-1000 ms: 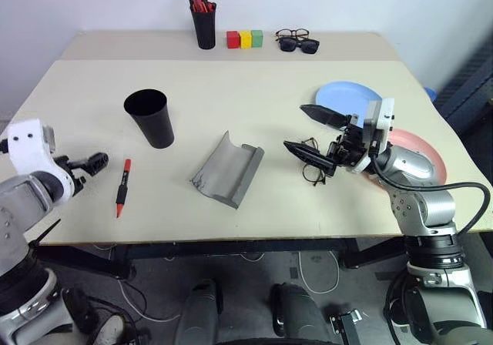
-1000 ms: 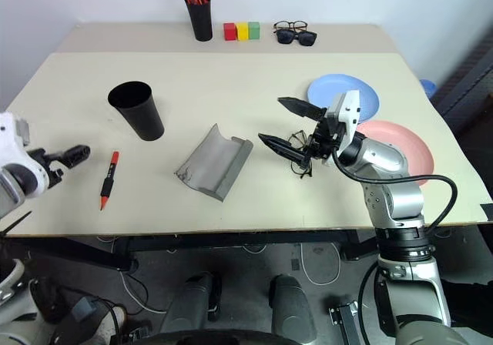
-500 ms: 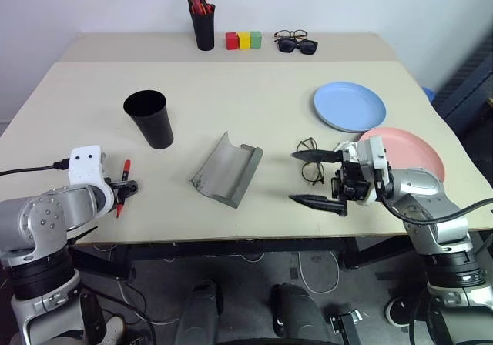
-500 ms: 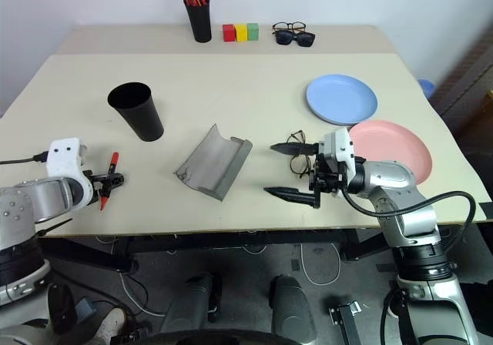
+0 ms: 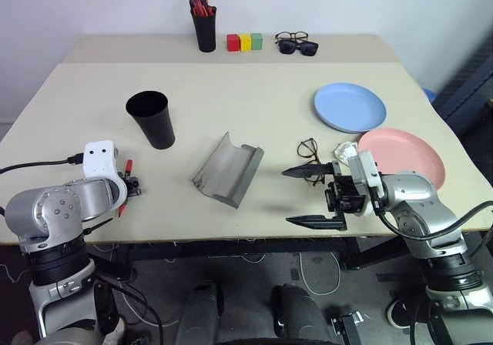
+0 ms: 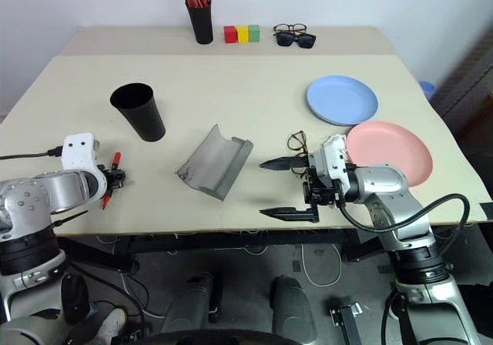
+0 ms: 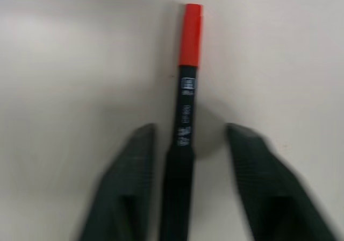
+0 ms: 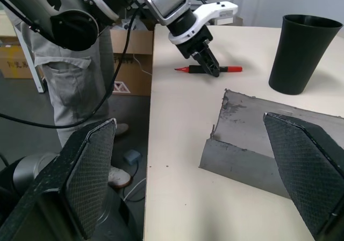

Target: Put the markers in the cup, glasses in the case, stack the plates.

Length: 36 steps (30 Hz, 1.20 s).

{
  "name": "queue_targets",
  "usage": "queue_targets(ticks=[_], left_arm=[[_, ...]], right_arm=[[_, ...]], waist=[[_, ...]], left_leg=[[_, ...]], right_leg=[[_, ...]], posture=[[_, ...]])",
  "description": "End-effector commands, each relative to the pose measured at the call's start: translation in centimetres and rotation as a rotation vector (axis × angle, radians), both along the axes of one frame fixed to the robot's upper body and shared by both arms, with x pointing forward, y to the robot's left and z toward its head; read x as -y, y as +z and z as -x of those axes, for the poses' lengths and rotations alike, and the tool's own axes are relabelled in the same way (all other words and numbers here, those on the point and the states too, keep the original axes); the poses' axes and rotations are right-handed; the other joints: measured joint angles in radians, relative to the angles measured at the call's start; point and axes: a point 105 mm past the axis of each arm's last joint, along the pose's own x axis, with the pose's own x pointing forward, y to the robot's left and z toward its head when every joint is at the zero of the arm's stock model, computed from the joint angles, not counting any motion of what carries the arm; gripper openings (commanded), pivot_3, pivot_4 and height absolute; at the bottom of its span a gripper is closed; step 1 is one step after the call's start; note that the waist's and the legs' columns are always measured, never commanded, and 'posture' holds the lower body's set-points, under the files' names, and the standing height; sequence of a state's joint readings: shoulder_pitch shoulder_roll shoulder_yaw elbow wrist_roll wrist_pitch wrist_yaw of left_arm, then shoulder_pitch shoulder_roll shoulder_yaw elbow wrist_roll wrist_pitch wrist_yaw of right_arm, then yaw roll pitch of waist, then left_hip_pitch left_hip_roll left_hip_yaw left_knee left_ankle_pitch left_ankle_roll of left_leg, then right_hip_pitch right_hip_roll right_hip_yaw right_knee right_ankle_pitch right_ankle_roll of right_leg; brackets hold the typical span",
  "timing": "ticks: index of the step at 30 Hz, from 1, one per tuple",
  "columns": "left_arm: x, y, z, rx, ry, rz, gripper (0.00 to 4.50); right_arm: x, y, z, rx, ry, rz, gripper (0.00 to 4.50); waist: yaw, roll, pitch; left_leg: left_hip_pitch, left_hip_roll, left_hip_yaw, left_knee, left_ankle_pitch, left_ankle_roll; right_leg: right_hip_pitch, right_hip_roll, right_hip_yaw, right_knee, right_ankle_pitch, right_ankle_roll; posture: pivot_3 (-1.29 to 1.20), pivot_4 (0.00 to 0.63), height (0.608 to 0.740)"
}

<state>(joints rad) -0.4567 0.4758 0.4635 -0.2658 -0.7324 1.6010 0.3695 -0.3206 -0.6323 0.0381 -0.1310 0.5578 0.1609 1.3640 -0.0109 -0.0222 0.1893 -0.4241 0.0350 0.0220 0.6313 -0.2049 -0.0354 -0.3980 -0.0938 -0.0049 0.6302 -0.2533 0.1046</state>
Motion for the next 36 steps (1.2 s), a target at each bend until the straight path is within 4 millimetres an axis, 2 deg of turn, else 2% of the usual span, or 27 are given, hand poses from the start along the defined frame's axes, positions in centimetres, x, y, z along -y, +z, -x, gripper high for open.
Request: queue_targets(ticks=[1, 7, 10, 14, 19, 23, 33, 36], left_arm=[[1.8, -0.4, 0.4, -0.017, -0.121, 0.036, 1.38], [5.9, 2.2, 2.2, 0.036, -0.499, 0.061, 1.38], [6.2, 3.0, 2.8, 0.026, -0.579, 0.026, 1.38], [5.4, 3.2, 2.0, 0.040, -0.521, 0.023, 1.38], [4.9, 2.5, 0.9, 0.058, -0.411, 0.067, 1.38], [4.6, 1.0, 0.9, 0.011, -0.346, 0.082, 1.38], [5.8, -0.7, -0.2, -0.043, -0.254, 0.096, 1.38], [5.8, -0.6, -0.1, -0.049, -0.248, 0.085, 0.54]], right_arm=[[0.1, 0.6, 0.0, 0.042, -0.005, -0.013, 4.50], [0.1, 0.8, -0.7, 0.056, -0.040, -0.031, 4.50], [0.1, 0.9, -1.1, 0.060, -0.055, -0.039, 4.50], [0.2, 0.9, -1.2, 0.062, -0.069, -0.041, 4.50], [0.4, 0.7, -0.9, 0.060, -0.081, -0.038, 4.50], [0.3, 1.0, -0.9, 0.063, -0.089, -0.039, 4.50], [0.1, 1.6, -1.3, 0.072, -0.099, -0.044, 4.50], [0.3, 1.8, -1.4, 0.076, -0.107, -0.044, 4.50]], waist=[[0.000, 0.000, 0.000], [0.002, -0.001, 0.001], [-0.001, -0.003, 0.002], [-0.001, -0.003, 0.002], [0.001, -0.003, 0.002], [0.000, -0.003, 0.002], [0.004, -0.003, 0.002], [0.002, -0.002, 0.002]], left_leg=[[0.000, 0.000, 0.000, 0.000, 0.000, 0.000], [-0.003, 0.000, 0.000, -0.001, 0.000, 0.000], [-0.004, 0.000, 0.001, -0.002, -0.001, -0.002], [-0.003, 0.000, 0.001, -0.003, -0.001, -0.002], [-0.004, -0.001, 0.001, -0.002, 0.000, 0.000], [-0.004, -0.001, 0.001, -0.003, 0.000, 0.001], [-0.001, -0.001, 0.000, 0.000, 0.000, 0.000], [-0.001, -0.001, 0.000, 0.000, -0.001, -0.001]], right_leg=[[0.000, 0.000, 0.000, 0.000, 0.000, 0.000], [-0.002, -0.001, 0.000, -0.003, 0.000, 0.000], [-0.004, -0.002, 0.000, -0.003, 0.000, 0.000], [-0.005, -0.002, 0.001, -0.003, 0.000, -0.001], [-0.004, -0.002, 0.001, -0.004, 0.000, 0.000], [-0.004, -0.002, 0.001, -0.004, 0.000, 0.000], [-0.001, -0.002, 0.001, -0.002, 0.000, -0.001], [0.000, -0.002, 0.001, -0.002, 0.000, -0.001]], posture=[[0.00, 0.150, 0.740], [0.00, 0.150, 0.740], [0.00, 0.150, 0.740], [0.00, 0.150, 0.740], [0.00, 0.150, 0.740], [0.00, 0.150, 0.740], [0.00, 0.150, 0.740], [0.00, 0.150, 0.740]])
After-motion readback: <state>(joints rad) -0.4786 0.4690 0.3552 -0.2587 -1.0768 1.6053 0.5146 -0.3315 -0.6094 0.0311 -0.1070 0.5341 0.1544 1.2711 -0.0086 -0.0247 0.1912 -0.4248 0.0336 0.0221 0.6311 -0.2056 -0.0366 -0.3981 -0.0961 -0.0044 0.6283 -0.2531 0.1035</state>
